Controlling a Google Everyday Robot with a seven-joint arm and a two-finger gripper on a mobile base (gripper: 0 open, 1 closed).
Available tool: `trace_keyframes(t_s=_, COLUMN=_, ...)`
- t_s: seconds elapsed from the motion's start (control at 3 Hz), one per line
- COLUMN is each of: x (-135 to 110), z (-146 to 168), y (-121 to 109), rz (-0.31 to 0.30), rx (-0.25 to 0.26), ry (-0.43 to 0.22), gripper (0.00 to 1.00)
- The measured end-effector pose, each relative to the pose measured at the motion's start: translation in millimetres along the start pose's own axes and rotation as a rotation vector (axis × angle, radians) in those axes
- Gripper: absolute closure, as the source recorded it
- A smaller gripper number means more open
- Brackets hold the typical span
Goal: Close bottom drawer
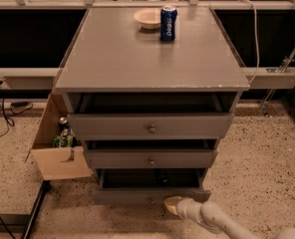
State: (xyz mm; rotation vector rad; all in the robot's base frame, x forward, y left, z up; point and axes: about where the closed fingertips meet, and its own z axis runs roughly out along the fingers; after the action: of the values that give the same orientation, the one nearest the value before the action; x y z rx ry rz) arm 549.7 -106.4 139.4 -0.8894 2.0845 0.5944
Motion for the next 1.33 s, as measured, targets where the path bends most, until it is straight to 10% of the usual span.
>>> trace_keyframes(t_s=1.33, x=-30, z=33, y=-18, rz=-0.038, rx=0.011, ry=-0.035, gripper=1.0)
